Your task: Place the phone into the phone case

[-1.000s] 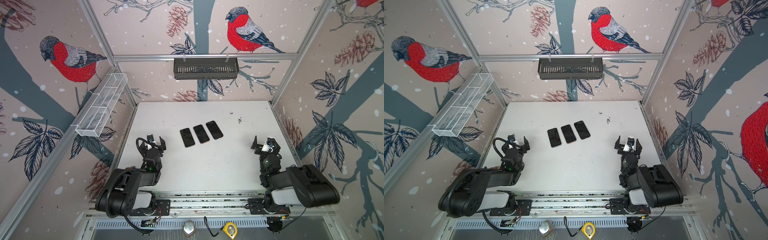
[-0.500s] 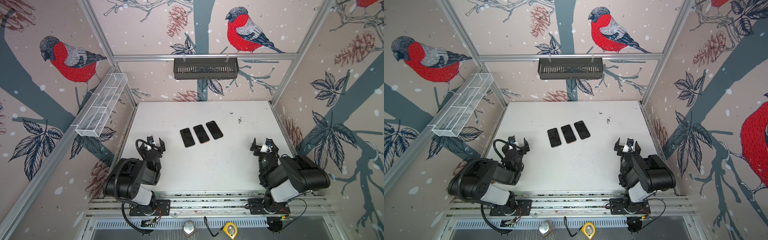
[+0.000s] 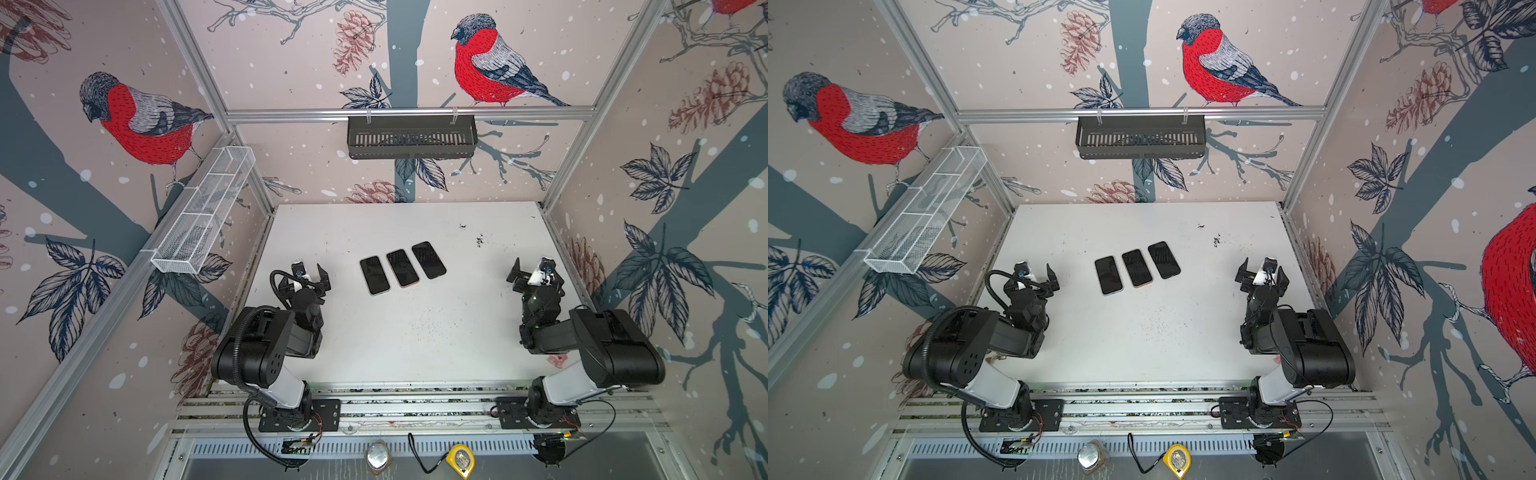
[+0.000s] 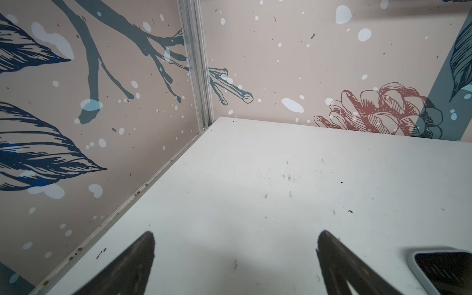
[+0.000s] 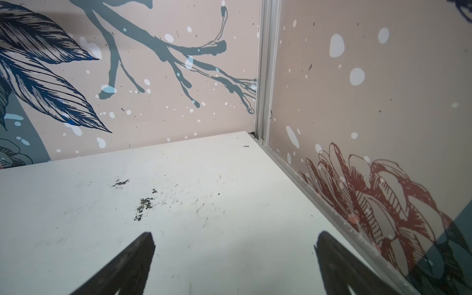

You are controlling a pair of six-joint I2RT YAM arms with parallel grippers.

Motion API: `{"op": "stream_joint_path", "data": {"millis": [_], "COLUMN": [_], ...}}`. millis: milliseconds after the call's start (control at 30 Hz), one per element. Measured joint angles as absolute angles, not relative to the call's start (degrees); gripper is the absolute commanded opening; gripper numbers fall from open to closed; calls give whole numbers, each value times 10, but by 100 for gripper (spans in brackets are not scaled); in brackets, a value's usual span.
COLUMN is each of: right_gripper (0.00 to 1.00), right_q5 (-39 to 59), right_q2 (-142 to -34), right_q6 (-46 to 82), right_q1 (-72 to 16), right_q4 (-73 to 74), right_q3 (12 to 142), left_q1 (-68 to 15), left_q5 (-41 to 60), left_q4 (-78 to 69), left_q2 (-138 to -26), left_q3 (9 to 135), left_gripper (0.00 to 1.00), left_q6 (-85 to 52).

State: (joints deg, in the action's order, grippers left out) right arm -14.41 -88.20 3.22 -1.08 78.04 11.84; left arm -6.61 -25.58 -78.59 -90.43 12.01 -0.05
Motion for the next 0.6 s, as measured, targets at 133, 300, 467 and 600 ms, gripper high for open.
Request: {"op": "stream_joint_path", "data": {"millis": [133, 300, 467, 600], "right_gripper": [100, 100, 100, 100], "right_q5": [-119, -106, -106, -106], "right_q2": [-882, -882, -882, -882], "right_q6": [34, 32, 32, 32], "right_q1": [-13, -18, -18, -18], "right_q4": [758, 754, 753, 753], "right_q3": [116, 115, 115, 114], "left_q1": [-66, -66, -66, -66], "left_q5": [-256, -256, -256, -256], "left_q4": [-785, -781, -777, -777], "left_q2": [-904, -904, -904, -904], "left_q3": [120, 120, 120, 120], "left_gripper": [98, 98, 98, 98], "left_q6": [-1, -1, -1, -1]}}
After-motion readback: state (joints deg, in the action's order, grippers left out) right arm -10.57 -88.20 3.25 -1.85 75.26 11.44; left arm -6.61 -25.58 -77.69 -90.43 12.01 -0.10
